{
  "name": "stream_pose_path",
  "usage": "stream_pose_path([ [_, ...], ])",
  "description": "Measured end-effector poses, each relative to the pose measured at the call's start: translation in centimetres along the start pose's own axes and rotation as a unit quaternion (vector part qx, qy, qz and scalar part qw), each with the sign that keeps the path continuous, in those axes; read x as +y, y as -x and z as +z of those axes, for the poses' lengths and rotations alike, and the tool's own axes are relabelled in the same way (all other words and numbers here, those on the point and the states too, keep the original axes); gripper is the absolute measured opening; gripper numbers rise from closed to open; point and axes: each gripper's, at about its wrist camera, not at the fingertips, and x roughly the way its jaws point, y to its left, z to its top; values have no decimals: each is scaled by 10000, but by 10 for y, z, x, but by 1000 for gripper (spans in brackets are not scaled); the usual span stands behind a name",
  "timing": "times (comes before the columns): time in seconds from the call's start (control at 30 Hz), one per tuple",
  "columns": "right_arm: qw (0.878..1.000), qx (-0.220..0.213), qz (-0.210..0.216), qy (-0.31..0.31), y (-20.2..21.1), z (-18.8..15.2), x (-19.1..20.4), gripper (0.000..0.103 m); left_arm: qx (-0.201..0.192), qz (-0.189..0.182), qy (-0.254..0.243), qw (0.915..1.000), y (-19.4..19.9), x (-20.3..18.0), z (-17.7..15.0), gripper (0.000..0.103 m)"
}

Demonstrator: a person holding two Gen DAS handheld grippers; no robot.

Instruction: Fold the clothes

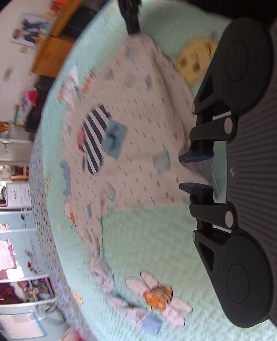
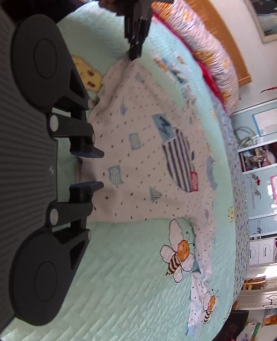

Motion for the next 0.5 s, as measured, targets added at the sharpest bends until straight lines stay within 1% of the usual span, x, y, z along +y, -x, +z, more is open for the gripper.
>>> stream_pose_path([
  [0.03,9999,-35,109,48,0,4,2,25,-87,-296,170,9994,5,3,4,22],
  [0.07,9997,-70,218,96,0,9,4,25,-170,-580,331,9976,9,6,8,25],
  [0.1,9993,-90,335,156,-1,14,6,25,-175,-629,330,9973,4,5,14,31],
  [0.17,9975,-31,609,351,-17,31,13,24,-182,-719,317,9967,-6,2,26,34],
  [0.23,9953,73,807,532,-42,48,24,24,-50,-538,-78,9985,-27,-9,36,34],
  [0.27,9935,155,941,627,-56,58,31,24,74,-550,-241,9982,-40,-12,41,34],
  [0.33,9883,425,1206,833,-90,76,43,24,413,-572,-348,9969,-69,-9,47,34],
  [0.4,9831,783,1244,1092,-127,90,56,24,615,-305,-566,9960,-91,2,51,32],
  [0.43,9797,1000,1249,1206,-149,98,59,22,574,-148,-560,9967,-96,14,53,30],
  [0.47,9770,1136,1254,1297,-170,105,62,17,508,16,-356,9981,-98,28,57,26],
  [0.5,9778,1025,1263,1319,-185,114,64,7,489,207,-115,9985,-99,40,62,21],
])
